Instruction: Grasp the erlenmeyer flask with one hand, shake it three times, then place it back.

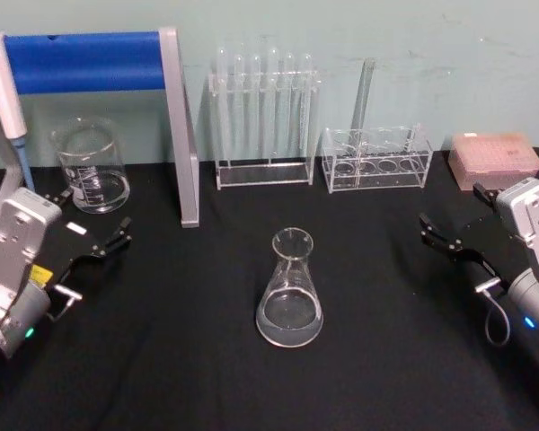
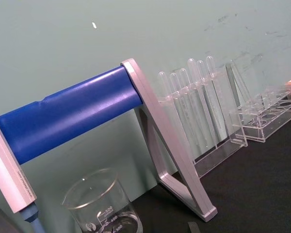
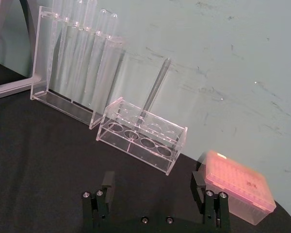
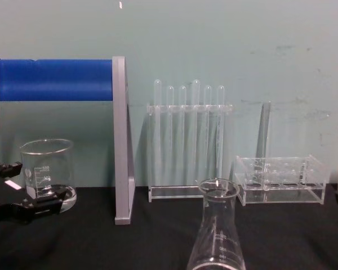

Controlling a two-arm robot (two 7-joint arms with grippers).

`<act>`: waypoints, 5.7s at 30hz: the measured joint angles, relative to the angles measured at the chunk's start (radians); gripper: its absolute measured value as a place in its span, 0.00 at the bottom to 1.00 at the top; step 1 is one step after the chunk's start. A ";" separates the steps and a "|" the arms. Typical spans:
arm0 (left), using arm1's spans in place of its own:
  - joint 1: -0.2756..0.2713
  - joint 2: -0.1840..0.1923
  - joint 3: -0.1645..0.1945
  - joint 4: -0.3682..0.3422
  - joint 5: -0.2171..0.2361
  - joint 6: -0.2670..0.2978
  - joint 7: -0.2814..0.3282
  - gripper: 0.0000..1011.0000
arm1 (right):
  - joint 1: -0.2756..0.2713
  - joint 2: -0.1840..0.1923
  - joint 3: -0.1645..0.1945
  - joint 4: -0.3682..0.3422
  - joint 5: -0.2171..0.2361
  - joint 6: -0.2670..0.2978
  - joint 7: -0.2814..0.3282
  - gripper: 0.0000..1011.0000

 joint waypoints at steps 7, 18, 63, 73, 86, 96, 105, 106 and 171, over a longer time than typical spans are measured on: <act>0.000 0.000 0.000 0.000 0.000 0.000 0.000 0.99 | 0.000 0.000 0.000 0.000 0.000 0.000 0.000 0.99; 0.000 0.000 0.000 0.000 0.000 0.000 0.000 0.99 | 0.000 0.000 0.000 0.000 0.000 0.001 0.001 0.99; 0.000 0.000 0.000 0.000 0.000 0.000 0.000 0.99 | -0.033 0.029 0.010 -0.204 0.246 0.130 0.615 0.99; 0.000 0.000 0.000 0.000 0.000 0.000 0.000 0.99 | 0.027 -0.021 -0.033 -0.133 0.274 0.157 0.665 0.99; 0.000 0.000 0.000 0.000 0.000 0.000 0.000 0.99 | 0.118 -0.075 -0.085 -0.022 0.248 0.128 0.695 0.99; 0.000 0.000 0.000 0.000 0.000 0.000 0.000 0.99 | 0.159 -0.101 -0.106 0.028 0.236 0.113 0.714 0.99; 0.000 0.000 0.000 0.000 0.000 0.000 0.000 0.99 | 0.167 -0.101 -0.112 0.037 0.247 0.127 0.727 0.99; 0.000 0.000 0.000 0.000 0.000 0.000 0.000 0.99 | 0.167 -0.101 -0.112 0.037 0.248 0.127 0.727 0.99; 0.000 0.000 0.000 0.000 0.000 0.000 0.000 0.99 | 0.152 -0.101 -0.094 0.020 0.266 0.129 0.703 0.45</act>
